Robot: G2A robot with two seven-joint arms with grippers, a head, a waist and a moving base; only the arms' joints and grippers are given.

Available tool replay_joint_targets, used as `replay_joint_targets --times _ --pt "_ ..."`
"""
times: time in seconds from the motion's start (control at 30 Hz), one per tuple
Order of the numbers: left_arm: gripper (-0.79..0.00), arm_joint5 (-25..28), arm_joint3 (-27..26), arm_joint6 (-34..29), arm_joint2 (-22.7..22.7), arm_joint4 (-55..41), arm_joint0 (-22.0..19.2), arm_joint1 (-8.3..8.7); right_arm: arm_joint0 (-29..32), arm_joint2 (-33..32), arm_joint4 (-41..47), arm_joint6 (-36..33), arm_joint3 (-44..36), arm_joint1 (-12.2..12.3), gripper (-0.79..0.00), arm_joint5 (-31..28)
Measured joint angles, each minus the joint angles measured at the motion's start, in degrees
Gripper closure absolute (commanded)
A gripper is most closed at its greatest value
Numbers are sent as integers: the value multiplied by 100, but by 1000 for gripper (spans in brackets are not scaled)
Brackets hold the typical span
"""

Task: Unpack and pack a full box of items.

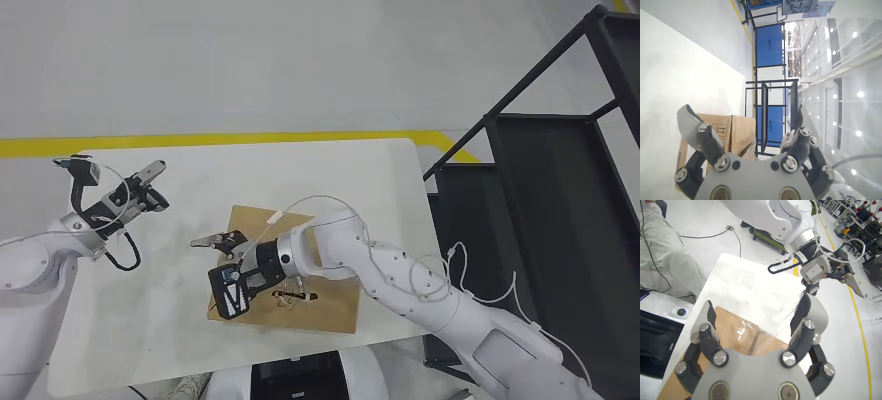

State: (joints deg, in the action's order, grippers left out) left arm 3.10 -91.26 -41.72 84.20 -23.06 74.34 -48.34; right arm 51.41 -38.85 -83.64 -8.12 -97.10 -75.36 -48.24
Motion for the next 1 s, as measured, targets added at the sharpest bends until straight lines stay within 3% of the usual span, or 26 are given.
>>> replay_joint_targets --times 1.0 --pt "-785 -17 274 -351 -111 209 -223 -95 -759 403 -191 342 335 -378 -785 309"
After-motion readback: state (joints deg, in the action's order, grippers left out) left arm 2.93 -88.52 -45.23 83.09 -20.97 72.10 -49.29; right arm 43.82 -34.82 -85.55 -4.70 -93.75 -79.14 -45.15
